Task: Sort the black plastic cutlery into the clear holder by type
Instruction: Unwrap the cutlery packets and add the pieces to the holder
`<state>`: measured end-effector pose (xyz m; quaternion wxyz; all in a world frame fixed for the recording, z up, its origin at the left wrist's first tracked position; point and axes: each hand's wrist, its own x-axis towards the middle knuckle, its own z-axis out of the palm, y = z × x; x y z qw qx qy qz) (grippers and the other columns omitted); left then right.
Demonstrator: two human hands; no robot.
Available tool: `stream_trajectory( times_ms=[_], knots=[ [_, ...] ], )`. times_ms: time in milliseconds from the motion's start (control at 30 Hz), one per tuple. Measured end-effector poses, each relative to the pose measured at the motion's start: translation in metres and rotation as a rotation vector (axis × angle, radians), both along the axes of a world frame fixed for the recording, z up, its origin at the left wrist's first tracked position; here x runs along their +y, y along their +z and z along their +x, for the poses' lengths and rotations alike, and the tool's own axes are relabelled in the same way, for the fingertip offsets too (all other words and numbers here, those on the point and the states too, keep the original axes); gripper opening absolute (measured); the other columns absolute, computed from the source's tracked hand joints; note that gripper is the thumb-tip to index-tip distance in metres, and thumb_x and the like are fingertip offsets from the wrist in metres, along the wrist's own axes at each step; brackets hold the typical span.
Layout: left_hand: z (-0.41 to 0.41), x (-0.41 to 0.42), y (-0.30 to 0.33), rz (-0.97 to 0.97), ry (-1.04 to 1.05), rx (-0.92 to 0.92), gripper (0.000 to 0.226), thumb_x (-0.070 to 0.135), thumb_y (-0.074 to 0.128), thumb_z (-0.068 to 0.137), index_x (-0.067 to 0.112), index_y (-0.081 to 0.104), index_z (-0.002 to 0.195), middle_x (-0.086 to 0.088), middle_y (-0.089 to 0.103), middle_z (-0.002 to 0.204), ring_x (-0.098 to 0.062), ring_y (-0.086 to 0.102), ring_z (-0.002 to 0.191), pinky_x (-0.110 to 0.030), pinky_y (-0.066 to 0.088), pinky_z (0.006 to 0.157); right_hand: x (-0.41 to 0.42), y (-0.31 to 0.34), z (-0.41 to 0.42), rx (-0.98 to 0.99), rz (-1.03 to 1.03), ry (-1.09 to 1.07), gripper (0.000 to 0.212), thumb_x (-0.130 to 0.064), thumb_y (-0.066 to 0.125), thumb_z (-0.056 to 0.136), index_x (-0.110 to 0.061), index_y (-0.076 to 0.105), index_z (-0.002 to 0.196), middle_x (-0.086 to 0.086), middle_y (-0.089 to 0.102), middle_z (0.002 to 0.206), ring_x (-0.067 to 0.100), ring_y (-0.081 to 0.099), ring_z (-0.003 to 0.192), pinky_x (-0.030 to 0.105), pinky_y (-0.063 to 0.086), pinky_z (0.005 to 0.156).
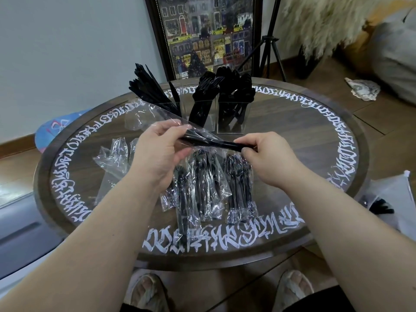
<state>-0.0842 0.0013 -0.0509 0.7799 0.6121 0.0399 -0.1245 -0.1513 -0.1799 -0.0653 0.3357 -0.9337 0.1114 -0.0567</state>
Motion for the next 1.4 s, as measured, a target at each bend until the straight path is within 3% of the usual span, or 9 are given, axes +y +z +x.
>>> stream_trajectory(
  times_ms=[133,300,400,567,700,867,1000,1133,1400],
  knots=[
    [0.003,0.008,0.005,0.072,0.144,-0.098,0.017,0.0,0.054,0.091,0.015,0.059,0.087,-0.004,0.07,0.091,-0.013,0.067,0.082,-0.029,0.057,0.077,-0.002,0.0,0.0,0.021,-0.083,-0.043,0.029,-0.011,0.046,0.095,-0.021,0.067,0.113,-0.004,0.06,0.082,0.014,0.049,0.064,0.024,0.033,0.06],
    [0.026,0.039,0.002,0.31,0.384,-0.272,0.024,-0.001,0.05,0.087,0.019,0.061,0.093,0.001,0.06,0.072,-0.012,0.056,0.059,-0.019,0.041,0.049,0.001,0.001,-0.002,0.043,-0.103,-0.054,0.028,-0.012,0.046,0.096,-0.022,0.068,0.109,-0.007,0.056,0.071,0.009,0.047,0.056,0.025,0.033,0.052],
    [0.032,0.056,-0.003,0.398,0.404,-0.286,0.02,0.006,0.056,0.085,0.017,0.063,0.1,0.007,0.059,0.068,-0.005,0.054,0.053,-0.021,0.04,0.051,0.006,0.002,0.0,0.056,-0.126,-0.034,0.027,-0.014,0.046,0.096,-0.023,0.068,0.11,-0.008,0.056,0.069,0.01,0.048,0.057,0.025,0.033,0.054],
    [0.037,0.078,-0.006,0.279,0.52,-0.305,0.017,0.022,0.073,0.065,0.024,0.058,0.071,0.012,0.058,0.051,-0.018,0.058,0.062,-0.036,0.045,0.067,0.02,0.0,0.004,0.069,-0.046,0.012,0.024,-0.013,0.048,0.096,-0.025,0.067,0.102,-0.007,0.056,0.063,0.01,0.047,0.053,0.021,0.033,0.047],
    [0.043,0.094,-0.012,0.325,0.596,-0.309,0.014,0.024,0.073,0.063,0.023,0.061,0.069,0.007,0.059,0.061,-0.014,0.055,0.059,-0.029,0.043,0.061,0.024,-0.003,0.008,0.114,-0.06,-0.005,0.022,-0.01,0.047,0.094,-0.02,0.067,0.095,-0.005,0.054,0.062,0.012,0.045,0.052,0.024,0.034,0.048],
    [0.037,0.099,-0.018,1.014,0.355,-0.412,0.016,0.029,0.068,0.085,0.019,0.069,0.096,0.008,0.064,0.08,-0.009,0.058,0.078,-0.022,0.042,0.08,0.023,-0.006,0.012,0.103,-0.073,-0.108,0.023,-0.009,0.047,0.092,-0.017,0.068,0.099,-0.006,0.054,0.066,0.011,0.045,0.055,0.024,0.033,0.048],
    [0.041,0.104,-0.025,1.086,0.334,-0.386,0.045,0.036,0.069,0.084,0.016,0.06,0.123,0.007,0.063,0.095,-0.011,0.055,0.089,-0.027,0.037,0.087,0.034,-0.009,0.015,0.134,-0.055,-0.068,0.022,-0.011,0.047,0.094,-0.021,0.066,0.099,-0.003,0.055,0.065,0.012,0.045,0.052,0.025,0.029,0.045],
    [0.041,0.107,-0.036,1.279,0.194,-0.297,0.09,0.067,0.063,0.074,0.019,0.033,0.145,-0.007,0.044,0.143,-0.028,0.04,0.131,-0.048,0.034,0.108,0.038,-0.009,0.019,0.127,-0.076,-0.055,0.023,-0.01,0.047,0.092,-0.024,0.065,0.095,-0.003,0.059,0.066,0.013,0.049,0.053,0.024,0.034,0.047],
    [0.031,0.098,-0.055,1.604,-0.342,-0.219,0.064,0.061,0.058,0.081,0.042,0.037,0.138,0.001,0.022,0.155,-0.032,0.005,0.145,-0.063,0.021,0.107,0.04,-0.009,0.021,0.126,-0.073,-0.049,0.022,-0.011,0.047,0.092,-0.029,0.059,0.087,-0.005,0.059,0.067,0.011,0.051,0.056,0.021,0.037,0.049]
  ],
)
